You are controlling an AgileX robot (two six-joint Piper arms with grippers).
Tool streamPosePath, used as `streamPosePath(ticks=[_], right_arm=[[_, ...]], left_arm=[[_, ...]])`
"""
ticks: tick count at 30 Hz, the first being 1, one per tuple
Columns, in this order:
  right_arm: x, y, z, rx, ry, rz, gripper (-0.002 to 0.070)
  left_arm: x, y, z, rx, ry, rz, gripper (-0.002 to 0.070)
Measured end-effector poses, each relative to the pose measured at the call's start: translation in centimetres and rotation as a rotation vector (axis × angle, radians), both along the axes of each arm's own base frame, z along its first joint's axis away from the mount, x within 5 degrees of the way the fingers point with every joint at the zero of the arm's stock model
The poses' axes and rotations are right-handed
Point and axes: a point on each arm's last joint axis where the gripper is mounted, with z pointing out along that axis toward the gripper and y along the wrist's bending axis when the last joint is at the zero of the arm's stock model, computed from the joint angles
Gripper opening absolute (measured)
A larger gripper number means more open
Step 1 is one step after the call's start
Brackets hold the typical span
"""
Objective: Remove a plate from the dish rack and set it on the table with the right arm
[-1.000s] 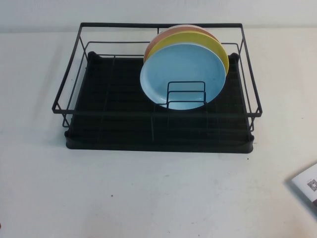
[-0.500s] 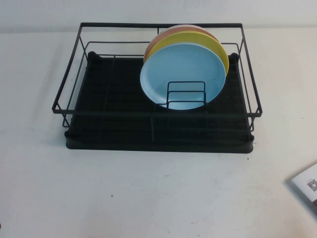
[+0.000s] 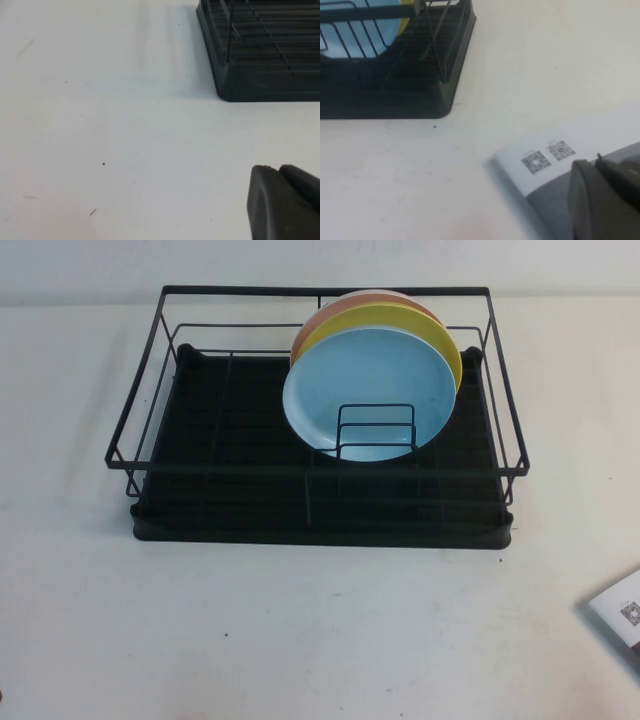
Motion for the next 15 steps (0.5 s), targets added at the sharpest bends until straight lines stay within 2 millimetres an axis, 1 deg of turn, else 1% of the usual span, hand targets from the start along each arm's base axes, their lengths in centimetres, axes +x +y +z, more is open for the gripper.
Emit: streamPosePath(ticks=[3, 9, 11, 15], right_arm=[[0.1, 0.3, 0.4, 0.115, -0.028, -0.001, -0.0018], [0.2, 0.5, 1.6, 0.472, -0.101, -0.027, -0.0018], [0.2, 0.6, 1.9, 0.562, -0.106, -0.034, -0.0018], [0.2, 0.6, 2.0, 0.627, -0.108, -0.04, -0.0018]], left_arm=[[0.0, 0.0, 0.0, 0.0, 0.0, 0.0, -0.0004], [0.0, 0.0, 0.0, 0.0, 0.0, 0.0, -0.0004], [0.0, 0.0, 0.0, 0.0, 0.0, 0.0, -0.0004], [0.0, 0.0, 0.0, 0.0, 0.0, 0.0, -0.0004]])
